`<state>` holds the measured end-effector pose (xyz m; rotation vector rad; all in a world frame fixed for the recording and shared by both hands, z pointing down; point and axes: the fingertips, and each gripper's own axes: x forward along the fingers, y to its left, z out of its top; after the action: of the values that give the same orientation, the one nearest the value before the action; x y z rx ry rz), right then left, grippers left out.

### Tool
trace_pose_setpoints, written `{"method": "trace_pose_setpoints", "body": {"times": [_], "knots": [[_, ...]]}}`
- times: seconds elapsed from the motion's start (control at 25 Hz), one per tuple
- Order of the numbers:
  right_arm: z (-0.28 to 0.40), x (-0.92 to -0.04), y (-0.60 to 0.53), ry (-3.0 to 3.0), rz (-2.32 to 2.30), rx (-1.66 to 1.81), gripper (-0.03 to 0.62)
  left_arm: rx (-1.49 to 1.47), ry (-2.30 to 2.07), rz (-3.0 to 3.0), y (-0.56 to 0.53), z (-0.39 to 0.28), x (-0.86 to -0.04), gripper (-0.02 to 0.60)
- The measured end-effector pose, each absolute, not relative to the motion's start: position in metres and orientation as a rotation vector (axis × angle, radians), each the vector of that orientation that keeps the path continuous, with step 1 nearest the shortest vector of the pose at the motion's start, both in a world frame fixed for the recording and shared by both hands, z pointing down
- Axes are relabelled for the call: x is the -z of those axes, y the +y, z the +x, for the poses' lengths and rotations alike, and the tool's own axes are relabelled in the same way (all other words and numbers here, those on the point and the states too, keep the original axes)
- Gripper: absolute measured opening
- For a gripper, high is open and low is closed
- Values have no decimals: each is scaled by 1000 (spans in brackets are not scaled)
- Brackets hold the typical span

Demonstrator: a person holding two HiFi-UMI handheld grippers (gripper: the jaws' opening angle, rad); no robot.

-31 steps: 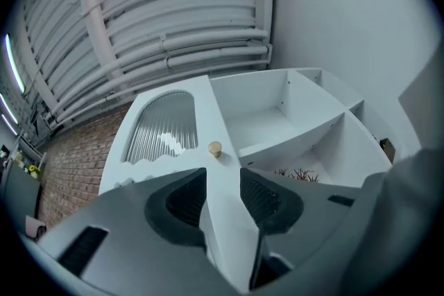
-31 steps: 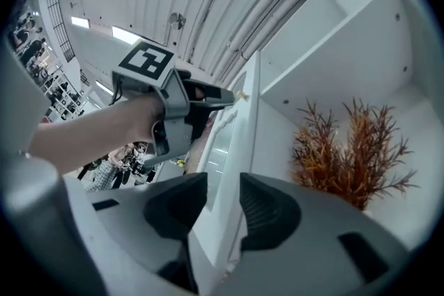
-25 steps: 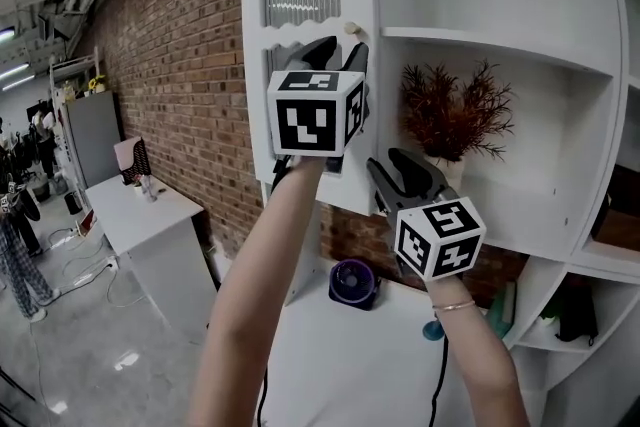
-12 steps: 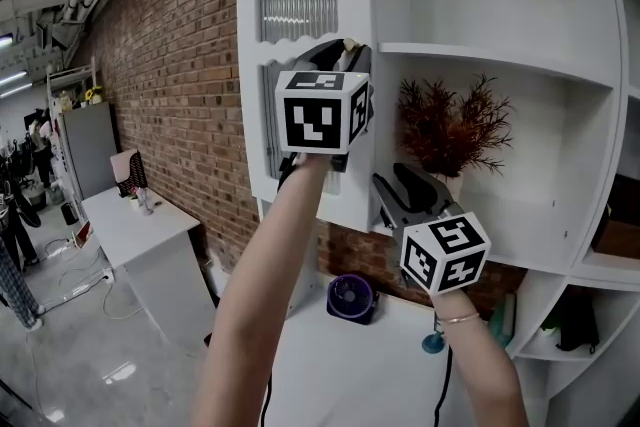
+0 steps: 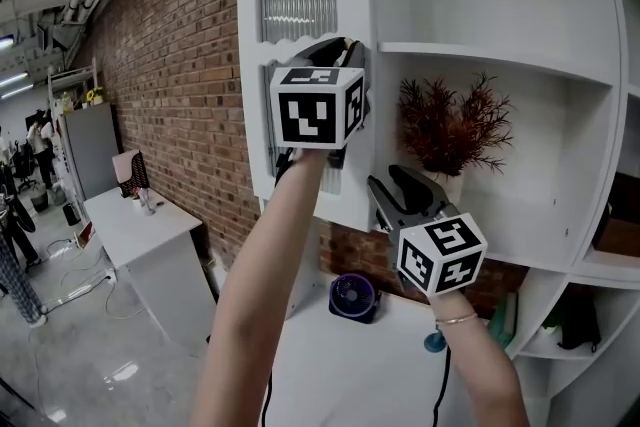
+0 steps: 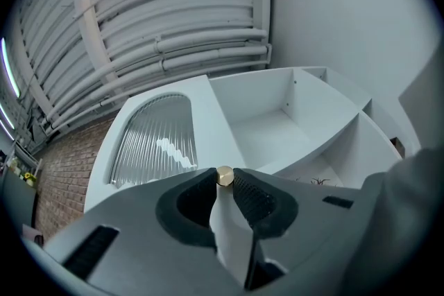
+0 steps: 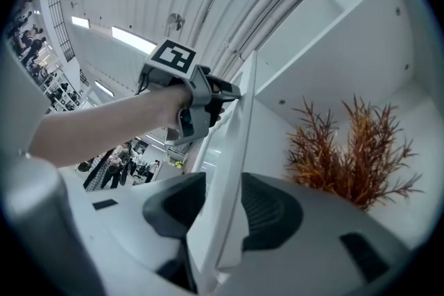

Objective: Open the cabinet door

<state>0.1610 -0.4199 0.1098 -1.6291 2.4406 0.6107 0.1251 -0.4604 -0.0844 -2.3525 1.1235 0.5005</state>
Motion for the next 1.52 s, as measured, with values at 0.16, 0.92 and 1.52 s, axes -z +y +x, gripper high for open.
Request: {"method": "trace_pose_setpoints", "body": {"times": [0.16,0.92,1.52], "knots": [[156,-110,-416,2442,-1616,-612,152,-500,1128,-2353,-456,119,83,72],[101,-116,-401,2536,-1528,-577,175,-518,1116,-2356,-415,64,85,81],[50,-123,-390,2641,-1381,-624,124,-498,1139,-2302,-394,26,85,86]]}}
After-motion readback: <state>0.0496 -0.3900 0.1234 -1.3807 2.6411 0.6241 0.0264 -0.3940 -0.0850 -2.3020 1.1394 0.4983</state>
